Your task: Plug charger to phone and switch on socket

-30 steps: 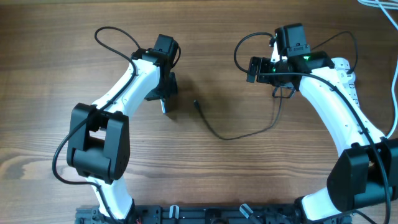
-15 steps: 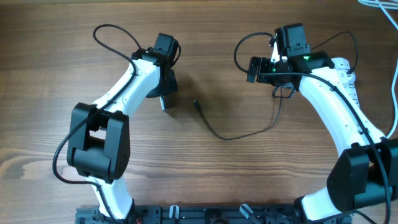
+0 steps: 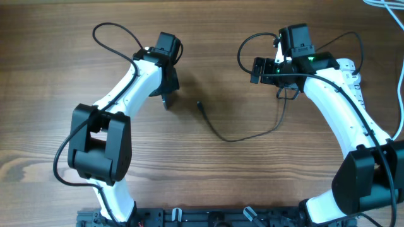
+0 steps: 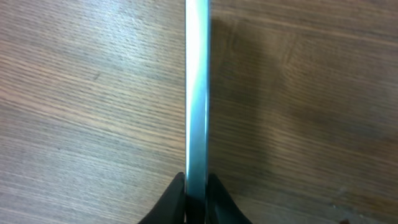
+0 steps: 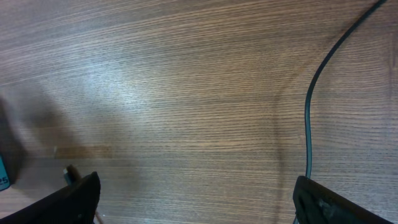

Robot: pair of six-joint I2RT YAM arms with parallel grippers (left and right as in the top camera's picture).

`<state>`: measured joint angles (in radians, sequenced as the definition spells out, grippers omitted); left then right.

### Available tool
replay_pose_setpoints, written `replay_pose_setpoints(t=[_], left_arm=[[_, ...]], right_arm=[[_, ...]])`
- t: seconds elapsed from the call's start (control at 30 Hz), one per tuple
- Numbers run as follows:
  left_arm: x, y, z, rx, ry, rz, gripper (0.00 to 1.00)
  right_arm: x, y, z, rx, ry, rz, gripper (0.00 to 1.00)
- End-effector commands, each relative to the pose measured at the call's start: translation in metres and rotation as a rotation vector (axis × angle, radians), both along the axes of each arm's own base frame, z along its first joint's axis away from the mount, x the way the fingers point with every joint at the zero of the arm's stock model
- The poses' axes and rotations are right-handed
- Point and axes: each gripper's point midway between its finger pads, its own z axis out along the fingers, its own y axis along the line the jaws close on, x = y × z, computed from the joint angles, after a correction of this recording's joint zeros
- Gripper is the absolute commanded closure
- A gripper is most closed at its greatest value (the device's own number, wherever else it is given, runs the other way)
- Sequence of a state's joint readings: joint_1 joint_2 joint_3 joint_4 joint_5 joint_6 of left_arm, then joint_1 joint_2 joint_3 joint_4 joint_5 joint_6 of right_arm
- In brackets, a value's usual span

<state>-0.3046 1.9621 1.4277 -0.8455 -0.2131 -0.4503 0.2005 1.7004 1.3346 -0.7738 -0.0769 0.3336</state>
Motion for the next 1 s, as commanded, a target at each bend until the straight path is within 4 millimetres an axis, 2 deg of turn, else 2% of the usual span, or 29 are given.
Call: replay_pose_setpoints(t=[0.0,0.1,0.17,0.3,0.43,0.7,0.97], left_arm=[[0.005,0.019,-0.003,0.022,-0.007,0.045,0.83],[0.01,0.025,-0.003,0.017,-0.021,0.062,0.8],[0.013,0.022,-0.002,0.0,-0.033,0.06,0.78],[0.021,0.011,-0.001,-0.059,-0.061,0.048,0.89],[0.024,0.01,0.0,-0.063,-0.075,0.047,0.91],[0.019,0.011,-0.007,-0.073,-0.066,0.102,0.83],[0.02,0.011,-0.014,-0.083,-0.079,0.124,0.83]], right_arm=[[0.001,-0.003,-0.005,-0.027,0.002,0.01,0.0],[0.001,-0.003,-0.005,-0.027,0.002,0.01,0.0],[0.001,-0.003,-0.005,-0.027,0.002,0.01,0.0],[0.001,-0.003,-0.005,-0.027,0.002,0.01,0.0],[0.001,-0.003,-0.005,-0.027,0.002,0.01,0.0],[0.001,-0.003,-0.005,-0.027,0.002,0.01,0.0],[0.001,-0.003,-0.005,-0.027,0.002,0.01,0.0]])
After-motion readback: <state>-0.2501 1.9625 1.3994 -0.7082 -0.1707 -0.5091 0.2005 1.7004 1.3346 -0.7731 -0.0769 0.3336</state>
